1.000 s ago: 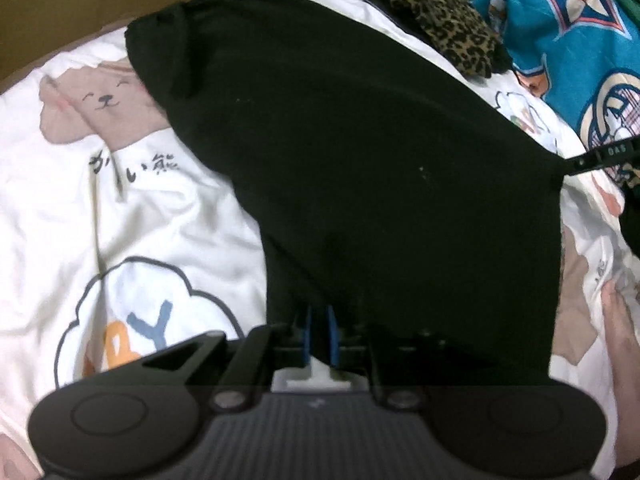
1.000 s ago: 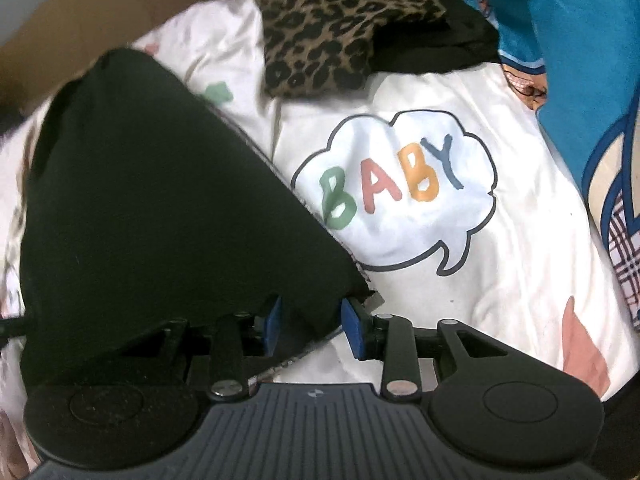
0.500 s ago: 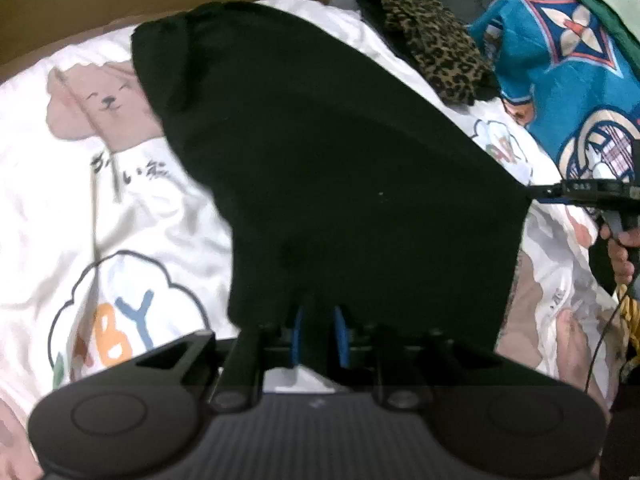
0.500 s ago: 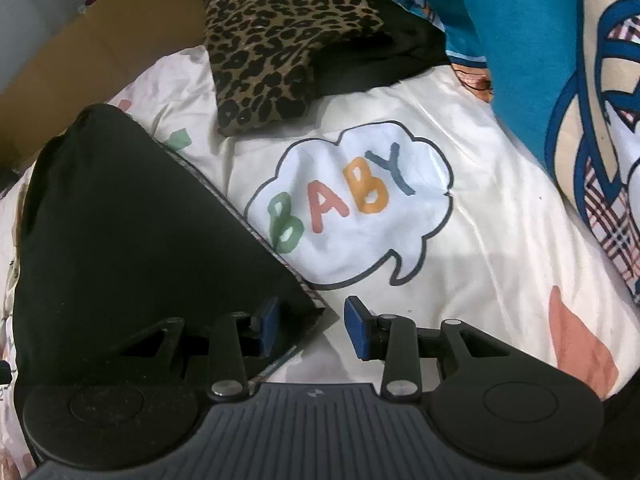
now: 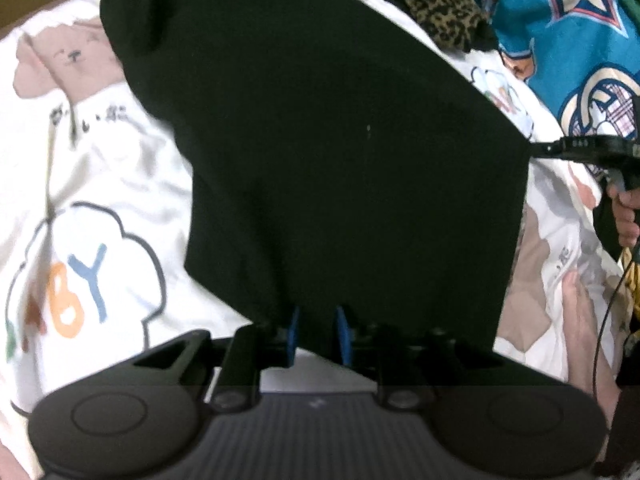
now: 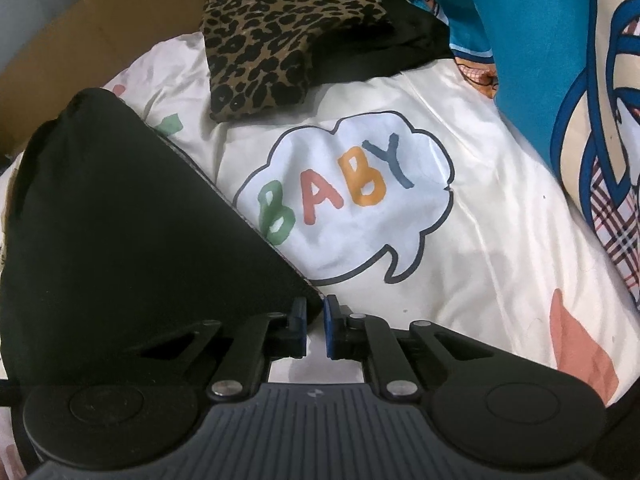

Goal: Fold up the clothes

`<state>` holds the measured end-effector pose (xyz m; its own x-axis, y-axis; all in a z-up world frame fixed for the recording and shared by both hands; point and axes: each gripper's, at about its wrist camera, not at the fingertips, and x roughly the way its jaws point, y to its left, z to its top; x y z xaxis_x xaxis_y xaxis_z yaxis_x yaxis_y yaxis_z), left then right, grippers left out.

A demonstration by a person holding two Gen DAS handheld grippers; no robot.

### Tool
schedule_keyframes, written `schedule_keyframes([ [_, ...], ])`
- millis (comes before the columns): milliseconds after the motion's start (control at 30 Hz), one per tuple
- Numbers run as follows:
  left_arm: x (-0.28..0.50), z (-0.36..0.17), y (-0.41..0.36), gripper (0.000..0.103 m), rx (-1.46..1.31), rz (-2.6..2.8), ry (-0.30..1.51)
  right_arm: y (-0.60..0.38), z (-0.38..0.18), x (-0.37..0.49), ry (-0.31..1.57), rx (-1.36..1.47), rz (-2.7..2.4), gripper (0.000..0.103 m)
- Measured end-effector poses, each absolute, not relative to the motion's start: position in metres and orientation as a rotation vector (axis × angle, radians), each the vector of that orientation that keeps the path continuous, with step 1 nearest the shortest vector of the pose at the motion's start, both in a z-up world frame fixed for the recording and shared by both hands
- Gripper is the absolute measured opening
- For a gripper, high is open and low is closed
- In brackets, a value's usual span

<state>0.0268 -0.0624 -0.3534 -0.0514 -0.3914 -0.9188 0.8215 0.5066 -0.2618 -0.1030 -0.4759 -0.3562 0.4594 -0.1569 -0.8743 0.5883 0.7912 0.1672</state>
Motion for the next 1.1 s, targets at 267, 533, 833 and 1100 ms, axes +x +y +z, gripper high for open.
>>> schedule_keyframes([
  [267, 0.023, -0.351, -0.068, 0.026, 0.4, -1.052, 1.313, -0.481, -0.363, -0.103, 1.036, 0.513, -0.506, 0.004],
  [533, 0.045, -0.357, -0.05, 0.044, 0.16, -0.961, 1.536, -0.49, -0.357, -0.12, 1.0, 0.593, -0.531, 0.036],
  [833, 0.051, -0.372, -0.026, 0.053, -0.015, -0.921, 1.719, -0.483, -0.354, -0.111, 0.996, 0.587, -0.496, 0.036],
  [1100, 0.04, -0.397, -0.029, 0.053, -0.127, -0.943, 1.833, -0.475, -0.355, -0.106, 1.007, 0.582, -0.463, 0.036],
])
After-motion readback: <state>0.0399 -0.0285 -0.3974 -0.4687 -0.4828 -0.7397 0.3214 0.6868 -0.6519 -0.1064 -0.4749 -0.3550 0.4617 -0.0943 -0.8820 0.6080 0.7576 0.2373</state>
